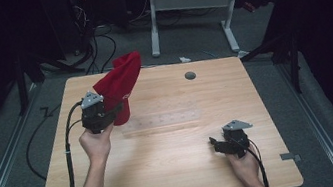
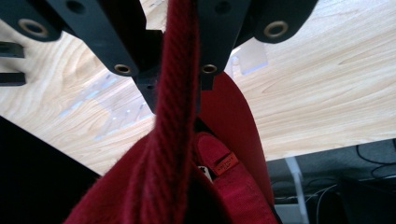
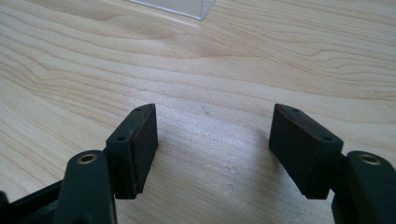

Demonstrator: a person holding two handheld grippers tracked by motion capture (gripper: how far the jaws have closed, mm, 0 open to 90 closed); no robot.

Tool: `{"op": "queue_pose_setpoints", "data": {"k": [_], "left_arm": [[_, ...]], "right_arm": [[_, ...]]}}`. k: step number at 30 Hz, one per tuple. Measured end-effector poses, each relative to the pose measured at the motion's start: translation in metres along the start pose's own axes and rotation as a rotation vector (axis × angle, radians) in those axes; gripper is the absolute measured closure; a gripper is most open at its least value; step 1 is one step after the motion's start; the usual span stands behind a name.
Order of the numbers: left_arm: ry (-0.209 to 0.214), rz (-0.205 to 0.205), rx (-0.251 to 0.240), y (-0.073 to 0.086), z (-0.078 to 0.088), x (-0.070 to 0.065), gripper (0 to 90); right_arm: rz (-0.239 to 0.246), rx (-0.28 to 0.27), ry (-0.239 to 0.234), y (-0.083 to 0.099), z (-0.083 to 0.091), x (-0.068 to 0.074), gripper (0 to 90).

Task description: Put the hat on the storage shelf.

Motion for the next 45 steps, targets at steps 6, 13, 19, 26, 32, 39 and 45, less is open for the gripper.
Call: {"op": "queue_pose_setpoints", "data": {"k": [6,13,19,26,32,39,45], "left_arm": [[-0.017,0.002,-0.006,0.003,-0.004,0.005,85.0],[-0.038,-0.005,-0.002,0.01,-0.008,0.009,84.9],[-0.049,0.001,-0.007,0.015,-0.01,0.012,84.8],[-0.057,0.013,-0.018,0.021,-0.008,0.016,84.6],[-0.059,0.044,-0.018,0.025,-0.003,0.019,84.0],[-0.064,0.057,-0.007,0.035,0.001,0.022,83.6],[-0.075,0.055,0.004,0.041,0.004,0.023,83.1]], "right_arm": [[0.0,-0.001,0.0,0.0,0.0,0.0,32.8],[0.0,-0.001,0.0,0.0,0.0,0.0,32.8],[0.0,-0.001,0.0,0.0,0.0,0.0,32.8],[0.0,-0.001,0.0,0.0,0.0,0.0,32.8],[-0.001,-0.001,0.0,0.0,0.0,0.0,32.8],[0.0,-0.001,0.0,0.0,0.0,0.0,32.8],[-0.001,-0.001,0.0,0.0,0.0,0.0,32.8]]}}
Point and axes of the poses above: each handheld gripper's, and its own axes: z roughly backward along the jaws, y roughly out of its underside, x roughly to its left, the point moved 2 cm from there along -z, roughly forward along the jaws, and after that the axes turned 2 degrees about -x, right-handed, at the moved point
